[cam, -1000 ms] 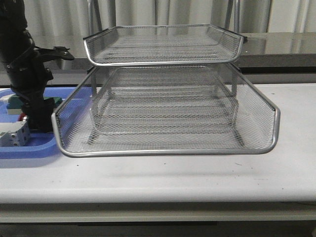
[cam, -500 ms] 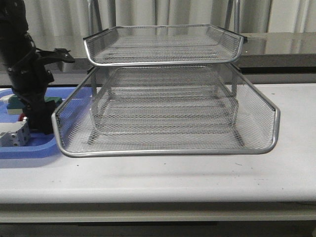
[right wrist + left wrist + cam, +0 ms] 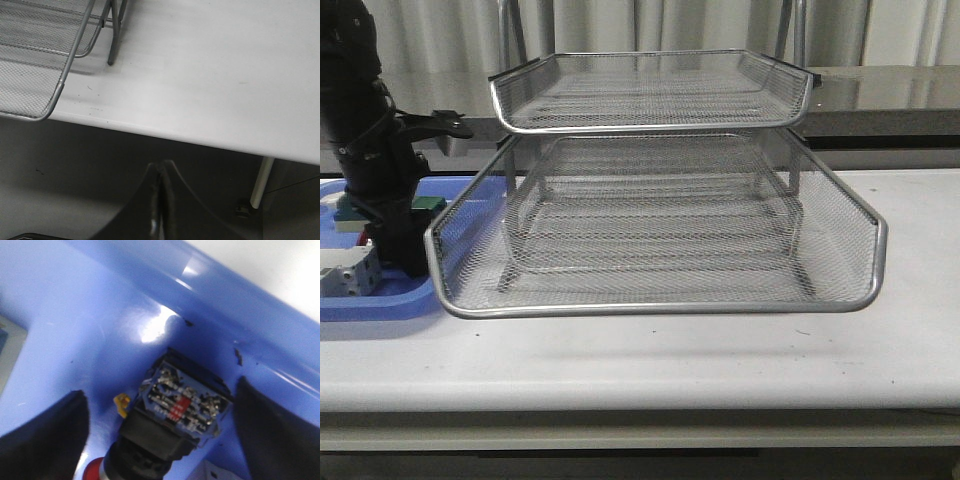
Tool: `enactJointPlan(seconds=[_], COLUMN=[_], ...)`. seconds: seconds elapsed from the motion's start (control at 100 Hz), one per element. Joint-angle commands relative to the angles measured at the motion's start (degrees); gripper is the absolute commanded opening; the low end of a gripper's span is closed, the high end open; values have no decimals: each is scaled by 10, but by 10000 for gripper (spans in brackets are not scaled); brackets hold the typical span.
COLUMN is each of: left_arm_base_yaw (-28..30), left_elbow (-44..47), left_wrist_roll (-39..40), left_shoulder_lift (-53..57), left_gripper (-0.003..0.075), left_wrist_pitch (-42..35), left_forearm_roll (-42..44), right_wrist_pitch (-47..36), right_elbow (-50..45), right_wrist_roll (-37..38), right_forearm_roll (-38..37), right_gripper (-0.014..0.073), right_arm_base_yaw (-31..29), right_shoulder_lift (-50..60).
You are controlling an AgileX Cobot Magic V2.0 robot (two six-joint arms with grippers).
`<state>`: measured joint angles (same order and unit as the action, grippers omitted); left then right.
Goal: Place button on rack with both arms
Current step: 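Grasp the red push button with the left gripper and lift it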
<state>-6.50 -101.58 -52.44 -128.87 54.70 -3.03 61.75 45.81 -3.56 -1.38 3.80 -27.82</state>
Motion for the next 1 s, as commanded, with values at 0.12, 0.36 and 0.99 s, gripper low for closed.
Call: enactJointPlan(seconds=[0.12,0.36,0.99], left_arm_base_yaw=[-1,-1,-1], left_elbow=[-15,-16,-165], left_wrist_roll=[0,0,91], left_shoulder_lift=[31,35,90], left_gripper=[206,15,-13], left_wrist_pitch=[-32,-30,166], left_forearm_roll=[-2,18,17], right_wrist_pitch=[-34,-34,-34], right_elbow=[20,20,20], right_wrist_roll=[0,0,0], right_forearm_roll=[-5,-5,-5], right_gripper=[-71,-71,-71], right_arm_base_yaw=[-2,-2,-2], right_shoulder_lift=[-4,-4,-4])
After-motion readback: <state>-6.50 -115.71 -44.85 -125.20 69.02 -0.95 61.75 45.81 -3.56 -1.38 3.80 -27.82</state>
